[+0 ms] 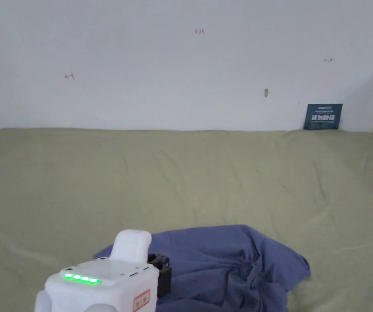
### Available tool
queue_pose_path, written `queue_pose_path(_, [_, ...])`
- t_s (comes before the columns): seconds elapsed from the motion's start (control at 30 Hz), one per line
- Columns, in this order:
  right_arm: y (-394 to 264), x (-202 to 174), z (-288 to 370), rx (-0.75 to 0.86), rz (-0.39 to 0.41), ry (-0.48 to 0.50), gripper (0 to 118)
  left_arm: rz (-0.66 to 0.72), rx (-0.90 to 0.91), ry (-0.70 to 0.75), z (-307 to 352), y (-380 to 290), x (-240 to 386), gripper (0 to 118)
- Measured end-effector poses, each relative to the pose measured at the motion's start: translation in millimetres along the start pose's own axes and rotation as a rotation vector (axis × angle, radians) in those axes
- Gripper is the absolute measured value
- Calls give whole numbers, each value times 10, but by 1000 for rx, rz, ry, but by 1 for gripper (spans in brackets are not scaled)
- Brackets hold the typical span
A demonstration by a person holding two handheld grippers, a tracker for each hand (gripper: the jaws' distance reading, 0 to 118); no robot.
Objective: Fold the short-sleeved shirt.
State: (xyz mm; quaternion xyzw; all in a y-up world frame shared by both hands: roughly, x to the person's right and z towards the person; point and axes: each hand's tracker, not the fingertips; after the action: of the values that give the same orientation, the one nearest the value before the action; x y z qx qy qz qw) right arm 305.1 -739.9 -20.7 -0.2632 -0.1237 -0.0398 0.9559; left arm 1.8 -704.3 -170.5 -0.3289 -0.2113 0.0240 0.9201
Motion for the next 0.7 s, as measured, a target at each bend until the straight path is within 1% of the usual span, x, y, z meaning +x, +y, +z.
queue_pose_path(0.03, [-1, -50, 13, 1, 8, 8, 0, 37, 25, 21, 234, -88, -184, 2])
queue_pose_path(0.1, [-3, -150, 39, 2, 21, 37, 0, 94, 58, 112, 625, -236, -476, 2])
queue_pose_path(0.17, [1, -258, 39, 4, 33, 53, 0, 117, 88, 195, 933, -378, -744, 2])
queue_pose_path(0.3, [18, -452, 38, 14, 59, 82, 0, 179, 110, 274, 1210, -485, -1088, 2])
queue_pose_path(0.4, [47, -559, 14, 13, 70, 100, 0, 188, 95, 287, 1106, -466, -1248, 2])
queue_pose_path(0.5, [57, -617, -8, 13, 87, 103, 0, 205, 56, 282, 837, -375, -1381, 2])
queue_pose_path(0.6, [42, -619, -84, -5, 97, 97, 0, 211, -31, 284, 392, -235, -1553, 1])
queue_pose_path(0.67, [20, -594, -142, -19, 95, 87, 0, 206, -120, 269, -38, -141, -1744, 2])
queue_pose_path(0.7, [13, -579, -175, -31, 93, 80, 0, 206, -147, 287, -213, -121, -1809, 2])
